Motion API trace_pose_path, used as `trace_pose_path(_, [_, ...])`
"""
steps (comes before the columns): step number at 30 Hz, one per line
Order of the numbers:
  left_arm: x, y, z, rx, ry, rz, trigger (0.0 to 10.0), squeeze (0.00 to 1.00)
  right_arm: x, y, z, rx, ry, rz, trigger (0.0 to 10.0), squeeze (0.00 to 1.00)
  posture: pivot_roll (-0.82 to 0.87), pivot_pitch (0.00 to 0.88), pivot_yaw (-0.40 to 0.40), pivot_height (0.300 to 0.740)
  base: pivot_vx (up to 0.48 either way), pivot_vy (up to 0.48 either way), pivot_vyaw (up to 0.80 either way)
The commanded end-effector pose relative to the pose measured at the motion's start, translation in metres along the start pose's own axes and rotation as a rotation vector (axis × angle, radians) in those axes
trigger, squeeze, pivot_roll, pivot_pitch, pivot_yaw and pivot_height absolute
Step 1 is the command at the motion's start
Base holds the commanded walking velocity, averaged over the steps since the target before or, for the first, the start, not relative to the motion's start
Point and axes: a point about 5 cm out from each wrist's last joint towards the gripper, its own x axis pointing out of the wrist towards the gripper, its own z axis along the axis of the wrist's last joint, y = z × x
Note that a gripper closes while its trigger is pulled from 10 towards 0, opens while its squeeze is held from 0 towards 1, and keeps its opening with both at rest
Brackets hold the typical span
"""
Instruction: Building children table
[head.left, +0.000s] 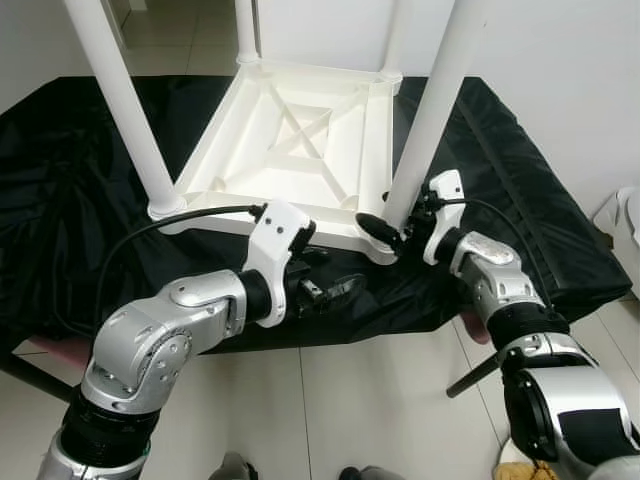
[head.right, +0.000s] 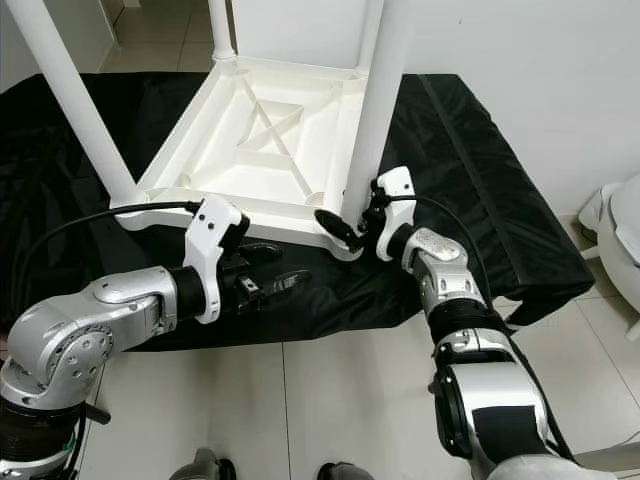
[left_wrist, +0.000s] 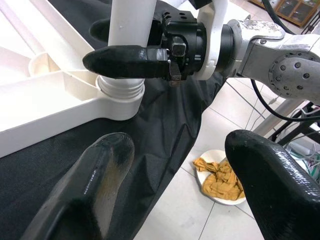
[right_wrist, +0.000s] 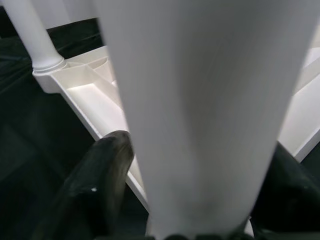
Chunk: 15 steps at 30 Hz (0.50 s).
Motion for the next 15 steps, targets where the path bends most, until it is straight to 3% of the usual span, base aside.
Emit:
trace_pose_path(1, [-0.002, -0.002, 0.001, 0.007, 0.002, -0.010, 10.0, 0.00, 0.002, 0.007, -0.012, 0.016, 0.048, 0.051, 0.0, 0.00, 0.04, 0.086, 0.007, 0.740, 0.000, 0.000, 0.00])
trace_pose_path(10, [-0.003, -0.003, 0.001, 0.005, 0.006, -0.008, 10.0, 0.00, -0.003, 0.009, -0.019, 0.018, 0.074, 0.102, 0.0, 0.00, 0.04, 0.089, 0.004, 0.740, 0.000, 0.000, 0.00])
trace_pose_path(15, [-0.003, -0.002, 0.000, 0.005, 0.010, -0.008, 10.0, 0.00, -0.004, 0.010, -0.024, 0.026, 0.076, 0.042, 0.0, 0.00, 0.03, 0.093, 0.005, 0.740, 0.000, 0.000, 0.00])
